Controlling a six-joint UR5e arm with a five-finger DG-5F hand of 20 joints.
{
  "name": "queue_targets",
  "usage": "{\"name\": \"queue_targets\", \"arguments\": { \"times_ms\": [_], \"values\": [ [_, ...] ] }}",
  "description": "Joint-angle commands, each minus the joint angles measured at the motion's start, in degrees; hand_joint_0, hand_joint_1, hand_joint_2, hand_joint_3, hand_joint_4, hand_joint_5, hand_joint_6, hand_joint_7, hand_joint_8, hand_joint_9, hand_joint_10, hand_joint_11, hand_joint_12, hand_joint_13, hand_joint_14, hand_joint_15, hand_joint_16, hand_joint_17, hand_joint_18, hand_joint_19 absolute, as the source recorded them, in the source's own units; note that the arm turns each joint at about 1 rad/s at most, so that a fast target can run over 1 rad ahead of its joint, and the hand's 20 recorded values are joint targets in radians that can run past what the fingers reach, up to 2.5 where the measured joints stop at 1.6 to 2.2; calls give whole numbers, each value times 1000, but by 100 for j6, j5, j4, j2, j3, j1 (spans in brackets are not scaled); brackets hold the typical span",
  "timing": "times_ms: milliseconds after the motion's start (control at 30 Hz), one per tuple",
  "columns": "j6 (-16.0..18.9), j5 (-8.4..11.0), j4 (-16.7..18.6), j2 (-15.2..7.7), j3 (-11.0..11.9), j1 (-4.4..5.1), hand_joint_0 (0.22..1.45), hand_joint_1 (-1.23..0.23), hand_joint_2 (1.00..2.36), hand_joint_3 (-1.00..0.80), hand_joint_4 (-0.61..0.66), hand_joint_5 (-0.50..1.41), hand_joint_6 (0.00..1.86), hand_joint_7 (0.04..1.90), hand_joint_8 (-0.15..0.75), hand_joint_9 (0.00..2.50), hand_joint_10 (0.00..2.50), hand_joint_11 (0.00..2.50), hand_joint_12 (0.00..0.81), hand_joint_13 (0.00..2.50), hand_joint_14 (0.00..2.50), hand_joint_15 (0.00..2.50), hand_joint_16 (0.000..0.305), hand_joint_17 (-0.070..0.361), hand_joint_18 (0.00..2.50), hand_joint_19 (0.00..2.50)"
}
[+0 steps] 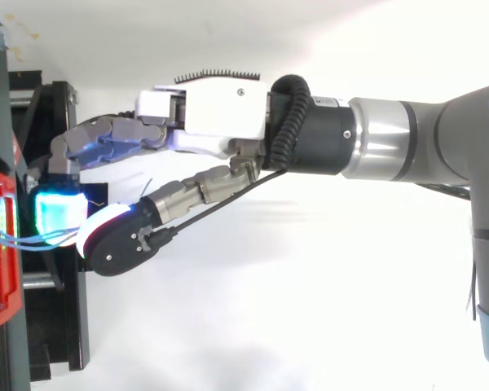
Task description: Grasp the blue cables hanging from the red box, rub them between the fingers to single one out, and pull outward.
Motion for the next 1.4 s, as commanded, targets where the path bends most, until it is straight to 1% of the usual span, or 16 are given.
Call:
{"name": "queue_targets", "arguments": {
  "times_ms": [0,100,300,433,567,700,733,767,833,867,1100,1167,1200,1267,1300,1367],
  "values": [
    [-10,-5,-20,115,-110,-17,597,-642,1008,-399,305,-105,501,1209,284,401,0,0,381,275,2,74,53,120,298,188],
    [-36,4,-37,177,-119,-17,603,-661,1009,-386,277,-104,522,1220,283,403,0,0,381,277,3,73,53,119,308,186],
    [-168,31,-37,229,-119,-8,618,-691,1011,-342,254,-139,694,985,285,408,0,0,382,299,3,85,52,118,328,188],
    [-186,31,-37,229,-119,1,624,-708,1013,-304,233,-160,770,886,286,409,0,0,382,301,2,84,52,116,342,197],
    [-186,22,-55,300,-119,-17,623,-721,1018,-216,212,-181,838,852,292,412,0,0,383,310,3,87,52,116,355,193],
    [-186,22,-301,414,-119,-17,623,-726,1019,-175,211,-186,861,842,295,419,0,0,387,321,3,96,51,115,407,210],
    [-186,31,-354,431,-119,-17,625,-727,1018,-181,217,-187,863,836,301,433,0,0,388,335,3,110,51,115,423,215],
    [-186,31,-556,475,-119,-8,625,-729,1018,-185,227,-187,864,832,301,435,0,0,389,352,4,120,51,115,427,221],
    [-186,31,-653,484,-119,1,617,-737,1016,-243,241,-186,868,827,306,461,0,0,390,359,4,122,51,114,445,225],
    [-168,22,-776,493,-119,10,612,-737,1015,-266,241,-185,869,826,307,467,0,0,390,359,4,120,51,114,445,223],
    [-133,31,-828,493,-128,54,556,-680,1003,-461,250,-173,852,822,323,504,0,0,398,379,4,132,52,117,462,244],
    [-89,31,-855,493,-119,71,546,-671,1001,-495,248,-170,846,835,326,509,0,0,400,382,4,135,53,118,469,249],
    [25,31,-890,493,-128,80,537,-671,1000,-500,254,-169,844,841,327,514,0,0,403,388,5,135,53,119,474,239],
    [96,22,-890,493,-119,89,528,-690,1000,-500,254,-166,841,856,332,532,0,2,408,400,4,136,54,121,478,240],
    [210,13,-890,493,-119,106,529,-708,1000,-500,253,-165,842,864,332,541,0,6,409,408,5,141,53,120,484,236],
    [298,13,-908,493,-119,115,557,-767,1000,-500,244,-166,856,899,329,563,0,39,407,435,5,150,52,116,503,254]
  ]
}}
